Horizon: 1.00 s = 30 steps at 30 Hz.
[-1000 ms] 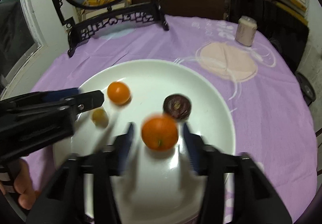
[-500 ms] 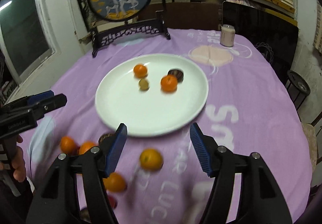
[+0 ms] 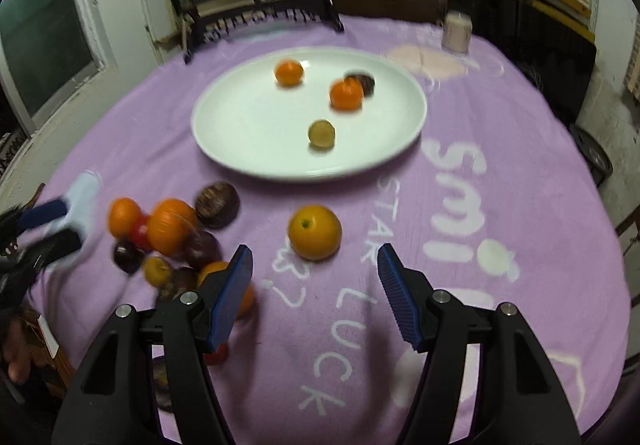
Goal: Organize fruits
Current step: 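Grasp a yellow orange with the right tool while the left tool grasps a dark plum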
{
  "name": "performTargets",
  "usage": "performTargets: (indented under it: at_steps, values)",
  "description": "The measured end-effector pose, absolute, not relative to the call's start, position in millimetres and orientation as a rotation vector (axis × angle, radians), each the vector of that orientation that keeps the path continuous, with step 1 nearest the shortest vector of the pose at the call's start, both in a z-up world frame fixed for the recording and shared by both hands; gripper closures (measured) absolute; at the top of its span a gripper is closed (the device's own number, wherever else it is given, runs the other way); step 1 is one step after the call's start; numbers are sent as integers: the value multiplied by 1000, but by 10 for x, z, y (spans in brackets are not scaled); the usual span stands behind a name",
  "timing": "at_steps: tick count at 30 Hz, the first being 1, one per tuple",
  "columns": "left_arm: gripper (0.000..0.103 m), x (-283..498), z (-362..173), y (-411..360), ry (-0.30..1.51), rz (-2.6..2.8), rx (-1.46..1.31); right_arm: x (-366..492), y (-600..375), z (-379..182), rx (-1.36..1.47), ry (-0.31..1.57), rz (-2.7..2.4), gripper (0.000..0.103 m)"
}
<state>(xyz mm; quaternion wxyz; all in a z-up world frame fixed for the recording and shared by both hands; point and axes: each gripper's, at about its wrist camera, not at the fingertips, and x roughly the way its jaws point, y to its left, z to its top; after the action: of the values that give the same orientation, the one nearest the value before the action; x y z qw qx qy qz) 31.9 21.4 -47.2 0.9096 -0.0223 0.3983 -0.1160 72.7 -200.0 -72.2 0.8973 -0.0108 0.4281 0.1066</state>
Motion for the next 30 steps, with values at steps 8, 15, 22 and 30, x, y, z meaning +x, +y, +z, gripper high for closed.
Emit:
performTargets:
  at_steps: [8, 15, 22, 30]
  values:
    - [26, 186, -706, 320, 896, -212, -59, 1062, -1903, -1009, -49, 917, 217, 68]
    - [38, 310, -834, 167, 929, -244, -46, 720, -2053, -789, 12, 884, 264, 68]
    - [57, 532, -961, -3, 940, -243, -21, 506, -2170, -771, 46, 887, 271, 68]
    - [74, 494, -851, -13, 903, -247, -26, 434, -2148, -720, 62, 871, 290, 68]
